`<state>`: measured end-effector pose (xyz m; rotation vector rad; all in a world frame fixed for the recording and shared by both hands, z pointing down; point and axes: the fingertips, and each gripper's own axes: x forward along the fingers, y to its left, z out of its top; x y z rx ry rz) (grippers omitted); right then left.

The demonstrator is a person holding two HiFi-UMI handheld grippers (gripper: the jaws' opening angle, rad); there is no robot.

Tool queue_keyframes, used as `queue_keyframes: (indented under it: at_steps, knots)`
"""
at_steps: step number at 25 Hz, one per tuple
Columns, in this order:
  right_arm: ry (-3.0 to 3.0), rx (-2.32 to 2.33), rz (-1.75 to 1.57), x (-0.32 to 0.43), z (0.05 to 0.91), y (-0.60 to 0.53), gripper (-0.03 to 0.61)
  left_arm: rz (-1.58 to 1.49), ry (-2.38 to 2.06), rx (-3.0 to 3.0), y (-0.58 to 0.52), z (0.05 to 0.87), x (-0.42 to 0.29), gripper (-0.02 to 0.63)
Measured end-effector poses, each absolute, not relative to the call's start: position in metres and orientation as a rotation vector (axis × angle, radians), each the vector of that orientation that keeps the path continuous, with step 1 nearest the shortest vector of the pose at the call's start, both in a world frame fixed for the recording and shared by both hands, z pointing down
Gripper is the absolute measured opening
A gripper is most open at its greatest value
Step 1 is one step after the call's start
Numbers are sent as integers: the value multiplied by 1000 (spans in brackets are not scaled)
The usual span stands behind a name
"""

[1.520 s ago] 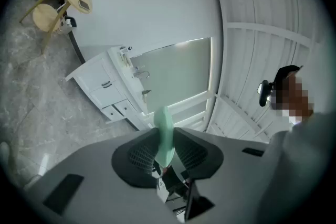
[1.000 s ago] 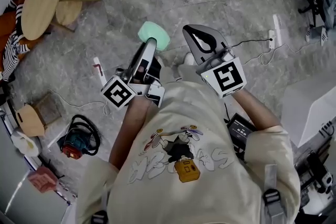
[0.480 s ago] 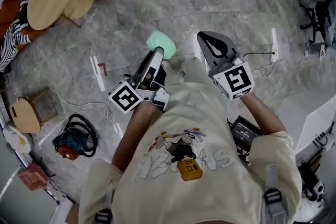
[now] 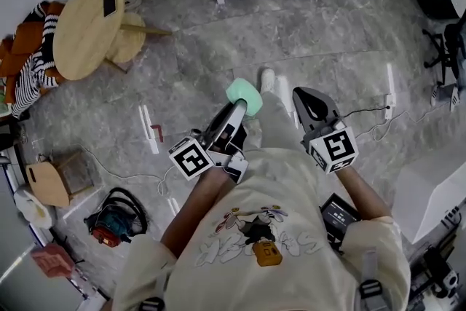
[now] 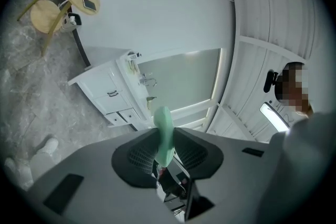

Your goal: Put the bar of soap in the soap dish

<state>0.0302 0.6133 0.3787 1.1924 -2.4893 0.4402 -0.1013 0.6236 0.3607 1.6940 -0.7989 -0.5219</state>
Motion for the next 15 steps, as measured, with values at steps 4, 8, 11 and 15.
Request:
queue_keyframes:
  at_steps: [4, 8, 11, 15]
  knots:
    - [-2527, 1201, 451, 45, 382, 547, 8, -501, -821, 1691, 567, 363, -82, 106]
    - [-2580, 1208, 463, 64, 372, 476, 8, -475, -853, 1700, 506, 353, -61, 106]
    - [-2608, 1212, 473, 80, 369, 428, 8, -471, -893, 1716, 458, 345, -49, 106]
    - [-2629, 1199, 522, 98, 370, 379, 8, -529, -915, 1683, 408, 337, -28, 106]
